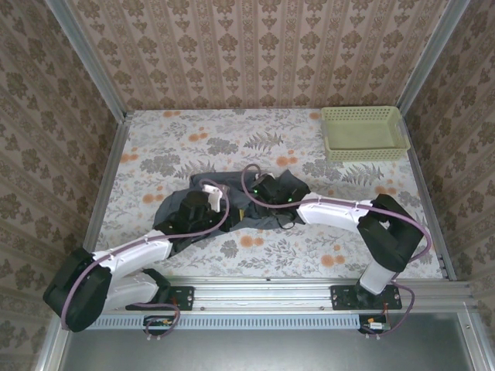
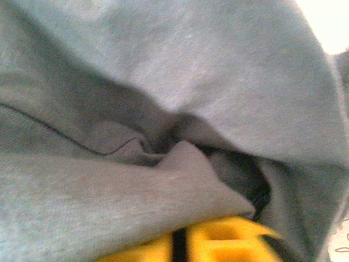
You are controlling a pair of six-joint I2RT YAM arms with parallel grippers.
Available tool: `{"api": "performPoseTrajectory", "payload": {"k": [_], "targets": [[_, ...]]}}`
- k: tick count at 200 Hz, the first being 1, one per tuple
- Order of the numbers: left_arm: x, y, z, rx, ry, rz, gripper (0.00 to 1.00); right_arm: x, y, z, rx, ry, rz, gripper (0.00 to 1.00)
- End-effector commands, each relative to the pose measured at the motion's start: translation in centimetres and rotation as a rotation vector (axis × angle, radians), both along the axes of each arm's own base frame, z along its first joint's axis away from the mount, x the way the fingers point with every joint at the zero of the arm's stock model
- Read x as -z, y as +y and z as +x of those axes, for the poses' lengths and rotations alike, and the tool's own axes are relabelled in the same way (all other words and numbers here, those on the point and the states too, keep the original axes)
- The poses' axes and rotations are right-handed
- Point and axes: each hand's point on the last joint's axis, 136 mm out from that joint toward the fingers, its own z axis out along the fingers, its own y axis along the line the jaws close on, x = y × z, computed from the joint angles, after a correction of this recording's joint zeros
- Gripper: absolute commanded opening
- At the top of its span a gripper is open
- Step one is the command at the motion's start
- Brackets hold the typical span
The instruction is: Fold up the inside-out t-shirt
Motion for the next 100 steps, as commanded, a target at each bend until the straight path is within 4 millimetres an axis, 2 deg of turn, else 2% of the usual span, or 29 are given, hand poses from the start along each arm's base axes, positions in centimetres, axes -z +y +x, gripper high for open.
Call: {"api": "performPoseTrajectory", "payload": {"k": [1,33,58,65,72,85,100], "targets": [[0.5,0.8,0.7,-0.048,0.021,0.014,0.0,-2.4,0.3,0.2,0.012,-0.039,0.061,0.0],[0.7,1.7,1.5,-0.075,0.029,0.015,0.0,-4.9,0.6,-1.2,-0.048,-0.061,0.161,0.0],[0.9,2.4,2.1,-0.098,0.033,0.021,0.05,-7.0,1.5,-3.0,-0.119,-0.073,0.301,0.0],[1.1,2.6,2.3,-0.107,0.038,0.025,0.07,-6.9,1.7,-3.3,-0.132,-0.067,0.324,0.0],[1.4,2.8,2.4,-0.112,0.044,0.035,0.11,-8.0,1.9,-3.8,-0.151,-0.085,0.372,0.0],[1.9,3.3,2.6,-0.128,0.05,0.076,0.23,-8.3,2.2,-4.2,-0.165,-0.1,0.428,0.0],[2.4,3.8,2.5,-0.145,0.054,0.141,0.29,-8.5,2.5,-4.5,-0.179,-0.114,0.478,0.0]]}}
